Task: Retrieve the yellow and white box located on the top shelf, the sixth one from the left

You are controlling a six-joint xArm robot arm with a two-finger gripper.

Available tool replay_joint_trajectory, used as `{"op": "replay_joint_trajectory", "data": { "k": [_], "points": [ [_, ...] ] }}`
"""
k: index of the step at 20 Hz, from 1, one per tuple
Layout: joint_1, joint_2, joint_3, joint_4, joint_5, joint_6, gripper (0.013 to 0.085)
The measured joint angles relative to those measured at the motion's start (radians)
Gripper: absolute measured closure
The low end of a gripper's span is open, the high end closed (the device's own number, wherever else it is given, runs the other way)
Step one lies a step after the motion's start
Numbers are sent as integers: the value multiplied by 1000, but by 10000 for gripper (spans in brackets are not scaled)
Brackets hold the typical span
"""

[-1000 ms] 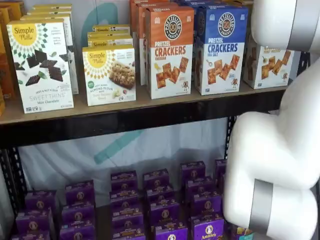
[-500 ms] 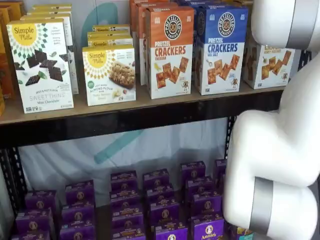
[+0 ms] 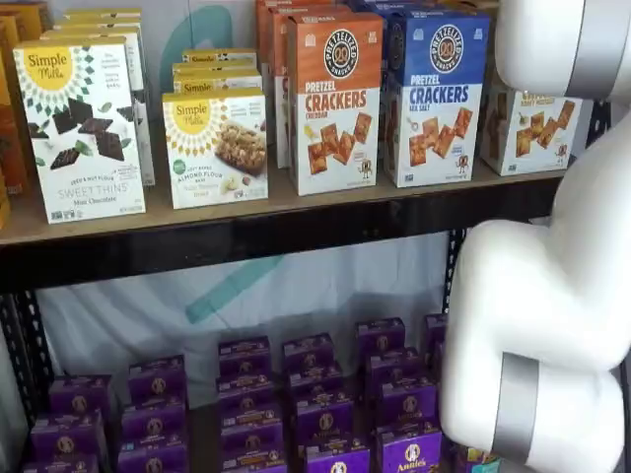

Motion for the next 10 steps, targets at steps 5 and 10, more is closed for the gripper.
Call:
{"op": "replay_joint_trajectory", "data": {
  "k": [5,10],
  "points": [
    [1,-6,6,-3,-8,-1,130],
    [14,-1,-2,-21,-2,7,130]
  ]
}}
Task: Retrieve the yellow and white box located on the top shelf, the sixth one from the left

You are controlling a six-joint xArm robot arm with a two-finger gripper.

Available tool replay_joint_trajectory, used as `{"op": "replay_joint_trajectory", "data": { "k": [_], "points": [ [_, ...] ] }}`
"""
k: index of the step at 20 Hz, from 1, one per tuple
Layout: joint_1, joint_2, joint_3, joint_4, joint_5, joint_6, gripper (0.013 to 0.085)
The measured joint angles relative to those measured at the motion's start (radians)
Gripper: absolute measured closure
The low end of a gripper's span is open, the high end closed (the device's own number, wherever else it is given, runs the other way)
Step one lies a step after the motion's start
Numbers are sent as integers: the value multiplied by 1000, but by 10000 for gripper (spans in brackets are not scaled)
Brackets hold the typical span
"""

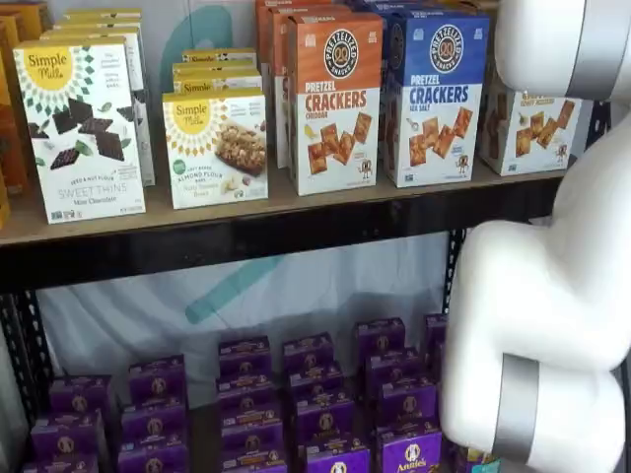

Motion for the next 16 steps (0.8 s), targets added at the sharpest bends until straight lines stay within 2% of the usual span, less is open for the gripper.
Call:
{"op": "replay_joint_trajectory", "data": {
  "k": [8,14,15,16],
  "points": [
    [32,52,-84,-66,94,22,130],
    [32,58,-94,-62,101,24,130],
    [31,59,-96,-59,102,24,170],
    [30,59,-97,-57,103,24,170]
  ]
}}
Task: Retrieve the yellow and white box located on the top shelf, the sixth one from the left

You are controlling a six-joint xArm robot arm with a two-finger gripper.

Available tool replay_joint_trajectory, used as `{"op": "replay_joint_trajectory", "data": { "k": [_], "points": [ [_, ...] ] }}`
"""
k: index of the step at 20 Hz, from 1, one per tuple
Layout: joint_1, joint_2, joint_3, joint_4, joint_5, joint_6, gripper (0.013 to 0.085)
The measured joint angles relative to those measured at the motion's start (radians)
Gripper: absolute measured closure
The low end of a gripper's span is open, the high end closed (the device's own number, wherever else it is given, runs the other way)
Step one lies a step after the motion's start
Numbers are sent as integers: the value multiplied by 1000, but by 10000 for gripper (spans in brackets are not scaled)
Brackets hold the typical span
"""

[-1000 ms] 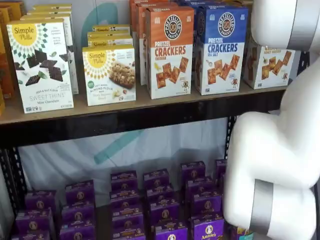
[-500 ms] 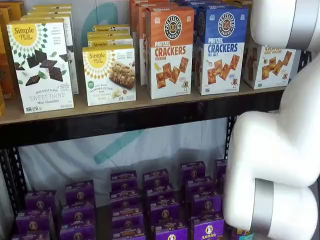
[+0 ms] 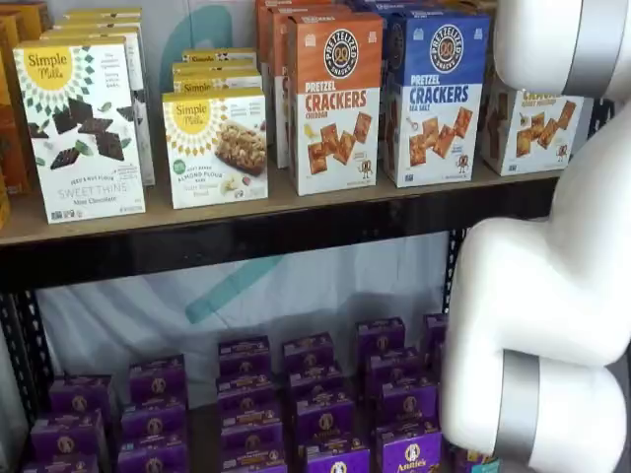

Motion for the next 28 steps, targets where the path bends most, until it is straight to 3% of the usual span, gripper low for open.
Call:
{"op": "replay_joint_trajectory", "data": {
  "k": [2,6,10,28],
  "points": [
    [-2,1,-2,2,2,-1,250],
    [-6,3,-7,5,5,-4,250],
    [-13,3,-9,12,6,-8,370],
    [-55,-17,-36,64,78,-24,410]
  ]
}}
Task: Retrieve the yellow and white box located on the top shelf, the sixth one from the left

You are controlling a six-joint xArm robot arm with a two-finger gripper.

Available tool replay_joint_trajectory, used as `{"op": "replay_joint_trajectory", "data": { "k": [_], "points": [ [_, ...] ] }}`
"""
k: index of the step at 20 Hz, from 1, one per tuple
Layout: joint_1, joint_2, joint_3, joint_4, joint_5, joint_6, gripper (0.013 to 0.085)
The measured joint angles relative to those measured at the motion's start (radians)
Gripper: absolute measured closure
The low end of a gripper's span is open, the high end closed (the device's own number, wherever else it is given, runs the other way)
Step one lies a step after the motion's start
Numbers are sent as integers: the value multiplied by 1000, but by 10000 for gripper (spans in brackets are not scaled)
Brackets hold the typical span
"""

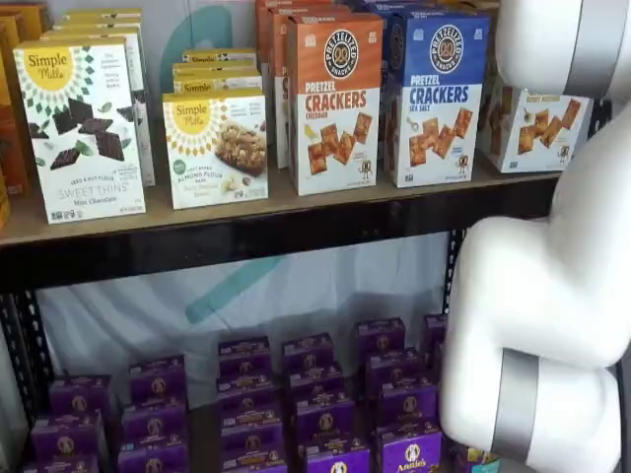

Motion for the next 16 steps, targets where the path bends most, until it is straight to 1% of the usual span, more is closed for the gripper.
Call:
{"op": "replay_joint_trajectory", "data": {
  "k": [4,10,16],
  "points": [
    [-18,-68,67,14,-11,-13,410],
    [-48,-167,164,33,-5,-35,410],
    [-51,-274,270,28,13,-39,410]
  ]
}}
